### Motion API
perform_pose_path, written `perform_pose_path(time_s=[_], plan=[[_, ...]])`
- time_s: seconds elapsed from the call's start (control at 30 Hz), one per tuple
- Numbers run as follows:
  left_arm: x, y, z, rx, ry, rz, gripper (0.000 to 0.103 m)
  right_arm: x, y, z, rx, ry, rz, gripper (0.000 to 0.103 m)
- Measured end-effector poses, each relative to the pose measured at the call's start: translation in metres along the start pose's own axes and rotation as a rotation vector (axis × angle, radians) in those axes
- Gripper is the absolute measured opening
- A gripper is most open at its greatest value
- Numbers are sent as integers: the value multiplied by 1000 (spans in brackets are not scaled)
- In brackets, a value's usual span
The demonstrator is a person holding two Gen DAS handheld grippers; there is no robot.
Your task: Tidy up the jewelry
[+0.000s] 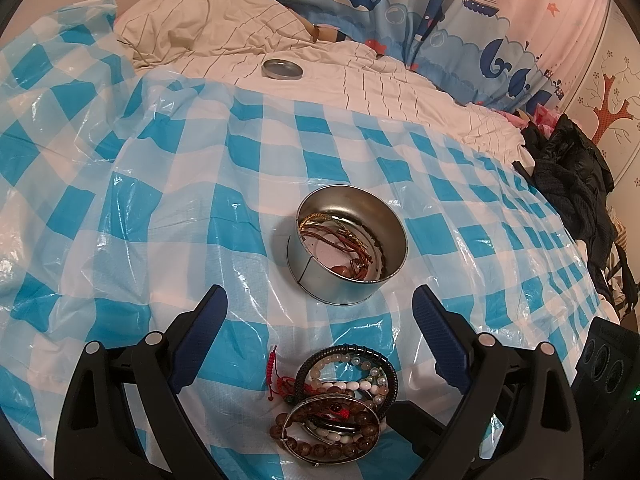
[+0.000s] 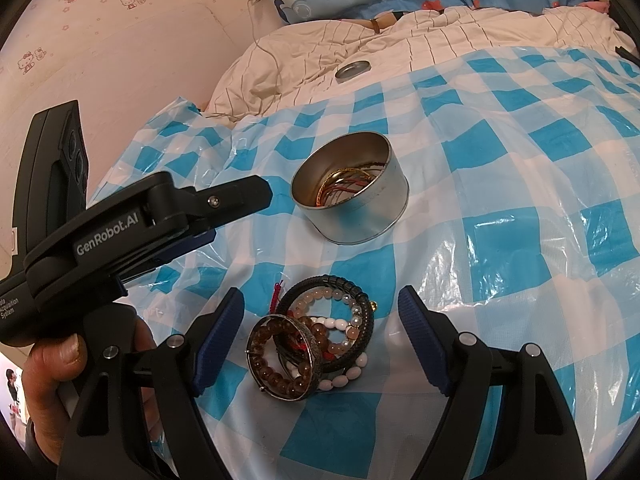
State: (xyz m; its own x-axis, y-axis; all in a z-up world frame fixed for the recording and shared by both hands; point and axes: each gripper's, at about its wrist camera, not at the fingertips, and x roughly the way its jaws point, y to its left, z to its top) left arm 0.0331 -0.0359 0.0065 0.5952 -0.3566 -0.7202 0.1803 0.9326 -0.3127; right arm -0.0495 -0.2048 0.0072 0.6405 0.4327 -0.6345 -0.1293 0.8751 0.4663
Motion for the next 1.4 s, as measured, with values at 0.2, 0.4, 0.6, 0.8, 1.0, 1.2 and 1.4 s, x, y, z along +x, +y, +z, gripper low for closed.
perform_pose_path(time_s=[0.2, 0.4, 0.6, 0.8, 1.0, 1.2, 1.4], plan=[[0, 0, 0, 0, 1, 0, 90, 0, 0, 0, 0, 0, -1, 78], [0, -1, 1, 0, 2, 0, 90, 1, 0, 0, 1, 0, 0, 78], [0, -1, 0, 0, 2, 1, 90, 0, 0, 0, 1, 0, -2, 78], [0, -2, 0, 1, 4, 0, 90, 0, 0, 1, 1, 1, -1, 78], [0, -3, -1, 2, 4, 1, 90, 1, 0, 1, 1, 1, -2, 79], [0, -4, -2, 3, 5, 1, 90, 0, -1, 0, 2, 0, -5, 79], [-8, 4, -2, 6, -1, 5, 90, -3, -3, 1, 3, -4, -10, 79]])
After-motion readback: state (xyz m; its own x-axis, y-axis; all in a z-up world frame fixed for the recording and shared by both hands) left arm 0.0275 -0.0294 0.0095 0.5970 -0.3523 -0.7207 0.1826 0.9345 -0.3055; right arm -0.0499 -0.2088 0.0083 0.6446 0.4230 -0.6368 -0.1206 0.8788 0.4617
